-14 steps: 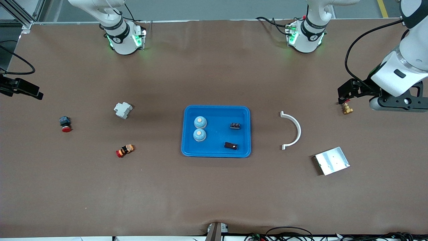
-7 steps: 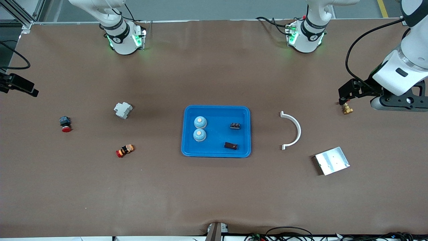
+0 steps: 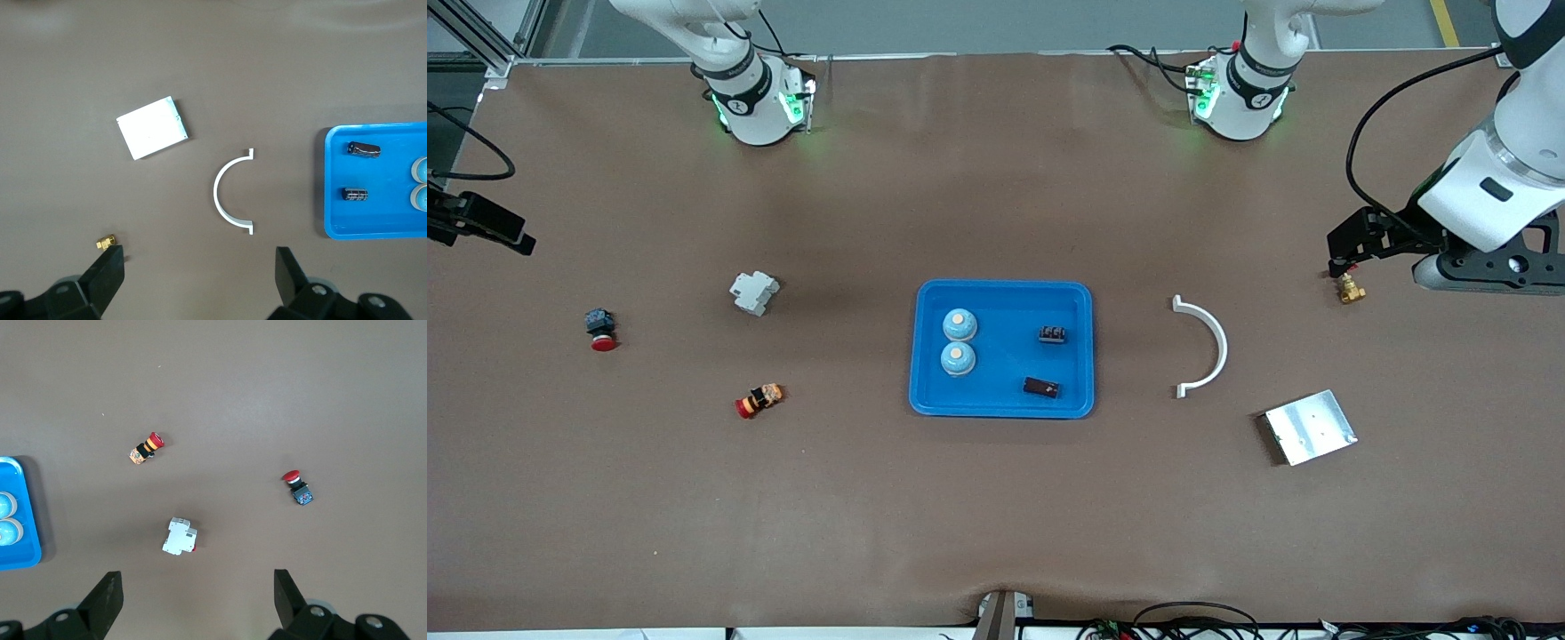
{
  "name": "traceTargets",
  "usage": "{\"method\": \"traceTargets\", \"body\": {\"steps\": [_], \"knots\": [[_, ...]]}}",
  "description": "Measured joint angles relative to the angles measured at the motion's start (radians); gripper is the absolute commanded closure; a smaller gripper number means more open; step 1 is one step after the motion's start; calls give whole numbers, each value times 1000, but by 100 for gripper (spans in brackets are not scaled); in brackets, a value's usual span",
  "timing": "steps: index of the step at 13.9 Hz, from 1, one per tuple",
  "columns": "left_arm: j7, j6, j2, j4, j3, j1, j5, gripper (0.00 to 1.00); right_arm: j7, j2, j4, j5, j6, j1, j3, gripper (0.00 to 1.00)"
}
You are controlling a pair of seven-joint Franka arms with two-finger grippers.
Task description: Place electrolytic capacitor and blue bell in tray
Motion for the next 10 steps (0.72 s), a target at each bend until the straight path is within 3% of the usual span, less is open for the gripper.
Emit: {"method": "traceTargets", "body": {"steps": [10], "knots": [[0, -2, -1, 0, 1, 0, 0, 0, 0, -2, 4, -13, 12, -4, -2, 0]]}}
